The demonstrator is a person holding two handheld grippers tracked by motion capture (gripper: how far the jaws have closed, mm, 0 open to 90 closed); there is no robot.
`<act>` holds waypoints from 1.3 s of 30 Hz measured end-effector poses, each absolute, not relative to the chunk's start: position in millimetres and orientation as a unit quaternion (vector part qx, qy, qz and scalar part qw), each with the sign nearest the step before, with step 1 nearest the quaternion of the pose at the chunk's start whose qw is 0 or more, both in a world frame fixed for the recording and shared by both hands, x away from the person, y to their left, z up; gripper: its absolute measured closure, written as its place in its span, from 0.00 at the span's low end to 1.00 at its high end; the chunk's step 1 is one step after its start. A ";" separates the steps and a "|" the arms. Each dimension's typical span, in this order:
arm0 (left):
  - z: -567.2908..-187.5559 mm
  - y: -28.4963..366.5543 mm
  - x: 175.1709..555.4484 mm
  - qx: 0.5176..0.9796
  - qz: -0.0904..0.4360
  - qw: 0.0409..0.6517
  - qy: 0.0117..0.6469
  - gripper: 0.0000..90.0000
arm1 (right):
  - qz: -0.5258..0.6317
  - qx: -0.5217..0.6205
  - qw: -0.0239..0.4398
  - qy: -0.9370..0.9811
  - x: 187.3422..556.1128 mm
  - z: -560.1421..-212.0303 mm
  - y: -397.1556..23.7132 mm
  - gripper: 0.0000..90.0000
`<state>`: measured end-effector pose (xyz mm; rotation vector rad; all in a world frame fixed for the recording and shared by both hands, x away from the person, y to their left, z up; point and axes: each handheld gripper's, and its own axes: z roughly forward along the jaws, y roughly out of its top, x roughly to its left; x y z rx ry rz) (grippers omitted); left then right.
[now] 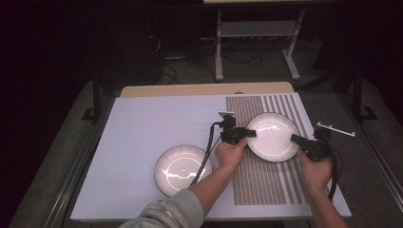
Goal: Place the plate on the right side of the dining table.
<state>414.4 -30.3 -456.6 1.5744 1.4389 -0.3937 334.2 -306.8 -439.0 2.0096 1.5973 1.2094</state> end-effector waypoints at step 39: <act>-461.1 -46.2 420.6 0.700 -0.107 0.432 0.559 0.71 | 0.384 0.716 0.162 0.560 340.9 -448.5 -305.4 0.74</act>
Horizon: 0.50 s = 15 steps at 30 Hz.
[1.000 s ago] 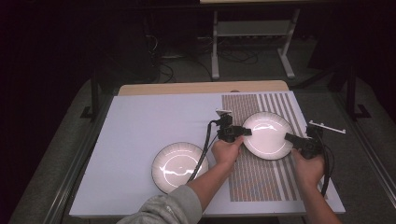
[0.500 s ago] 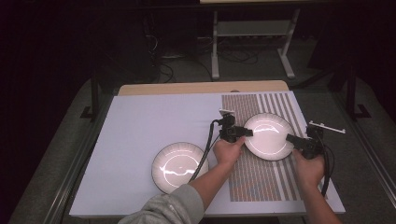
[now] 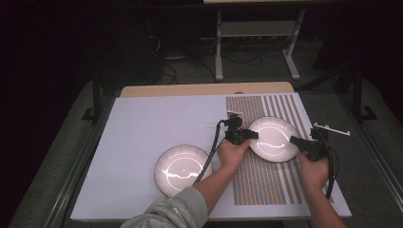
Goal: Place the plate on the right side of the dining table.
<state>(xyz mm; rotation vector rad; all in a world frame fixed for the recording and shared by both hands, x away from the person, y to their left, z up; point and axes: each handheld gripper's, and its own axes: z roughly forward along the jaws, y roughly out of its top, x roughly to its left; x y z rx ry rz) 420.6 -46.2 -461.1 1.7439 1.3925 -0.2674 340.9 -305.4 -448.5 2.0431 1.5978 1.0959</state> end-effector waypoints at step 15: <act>-437.0 -30.1 428.8 0.706 -0.078 0.455 0.538 0.56 | 0.426 0.649 0.214 0.593 333.1 -432.7 -300.4 0.53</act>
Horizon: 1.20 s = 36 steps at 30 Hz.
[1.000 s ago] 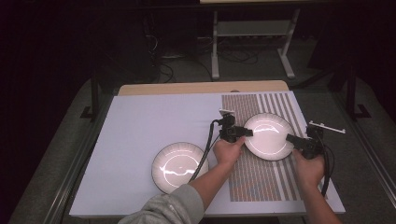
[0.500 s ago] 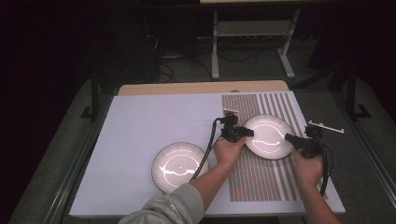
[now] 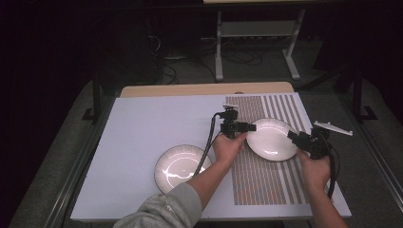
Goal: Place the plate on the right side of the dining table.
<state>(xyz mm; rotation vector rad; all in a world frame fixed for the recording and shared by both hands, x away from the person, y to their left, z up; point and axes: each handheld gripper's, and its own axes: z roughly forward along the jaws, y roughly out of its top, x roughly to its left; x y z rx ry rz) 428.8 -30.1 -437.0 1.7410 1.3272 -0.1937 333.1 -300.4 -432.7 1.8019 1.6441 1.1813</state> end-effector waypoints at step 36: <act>-384.8 69.9 390.0 0.815 -0.012 0.504 0.284 0.35 | 0.481 0.495 0.176 0.702 312.0 -413.5 -254.2 0.32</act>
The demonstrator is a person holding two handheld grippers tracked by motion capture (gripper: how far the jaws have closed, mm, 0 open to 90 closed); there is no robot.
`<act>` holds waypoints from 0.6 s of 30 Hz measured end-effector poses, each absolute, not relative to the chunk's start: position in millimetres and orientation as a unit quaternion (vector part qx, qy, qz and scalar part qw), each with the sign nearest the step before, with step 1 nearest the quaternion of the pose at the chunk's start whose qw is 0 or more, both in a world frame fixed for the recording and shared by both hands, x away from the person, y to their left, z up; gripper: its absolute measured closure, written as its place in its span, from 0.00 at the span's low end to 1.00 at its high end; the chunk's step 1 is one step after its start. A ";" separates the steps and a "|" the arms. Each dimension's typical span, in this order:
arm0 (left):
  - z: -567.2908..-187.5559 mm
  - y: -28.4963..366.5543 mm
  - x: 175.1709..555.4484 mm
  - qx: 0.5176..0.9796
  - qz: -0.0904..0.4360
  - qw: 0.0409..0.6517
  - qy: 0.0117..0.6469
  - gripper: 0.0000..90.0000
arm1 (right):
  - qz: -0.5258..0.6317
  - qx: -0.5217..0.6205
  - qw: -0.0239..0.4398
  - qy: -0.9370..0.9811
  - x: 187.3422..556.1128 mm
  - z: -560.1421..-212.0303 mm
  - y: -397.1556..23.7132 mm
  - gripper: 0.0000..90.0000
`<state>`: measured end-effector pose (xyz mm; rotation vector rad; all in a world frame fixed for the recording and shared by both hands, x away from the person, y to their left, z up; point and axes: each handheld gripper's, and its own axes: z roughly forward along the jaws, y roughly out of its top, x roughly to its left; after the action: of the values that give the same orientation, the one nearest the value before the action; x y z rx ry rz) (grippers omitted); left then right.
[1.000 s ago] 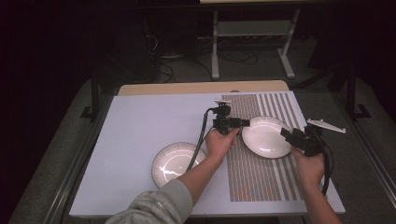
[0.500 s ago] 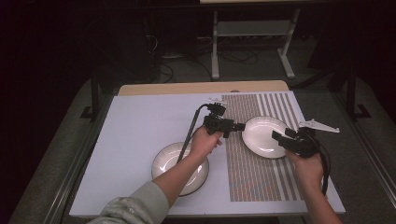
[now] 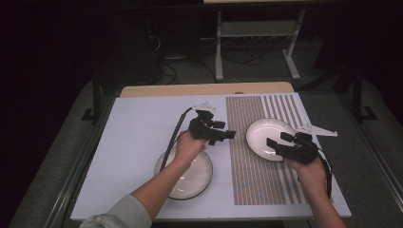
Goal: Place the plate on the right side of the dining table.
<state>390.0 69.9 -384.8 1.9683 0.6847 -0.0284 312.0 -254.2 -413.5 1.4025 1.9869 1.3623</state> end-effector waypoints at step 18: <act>-376.4 140.6 359.9 0.811 0.025 0.528 0.249 0.33 | 0.524 0.413 0.170 0.725 304.0 -408.0 -237.0 0.27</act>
<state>359.9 140.6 -376.4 1.9387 0.5942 0.0606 304.0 -237.0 -408.0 1.1738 2.0605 1.4893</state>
